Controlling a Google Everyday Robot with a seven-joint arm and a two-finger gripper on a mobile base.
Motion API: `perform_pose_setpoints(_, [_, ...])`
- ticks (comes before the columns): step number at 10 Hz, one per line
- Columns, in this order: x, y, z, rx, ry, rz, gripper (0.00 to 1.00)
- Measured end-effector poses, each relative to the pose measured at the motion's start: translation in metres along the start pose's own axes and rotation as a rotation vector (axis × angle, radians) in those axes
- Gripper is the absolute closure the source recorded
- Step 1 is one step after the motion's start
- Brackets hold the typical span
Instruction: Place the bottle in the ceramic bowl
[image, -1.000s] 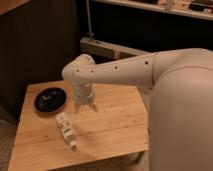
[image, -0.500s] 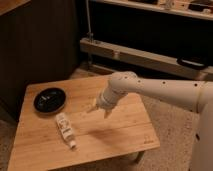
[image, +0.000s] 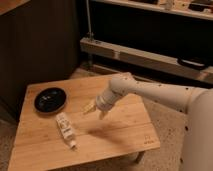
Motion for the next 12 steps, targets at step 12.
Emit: perform_pose_setpoints(12, [0.009,0.065,0.115,-0.086,0.302,-0.362,0.35])
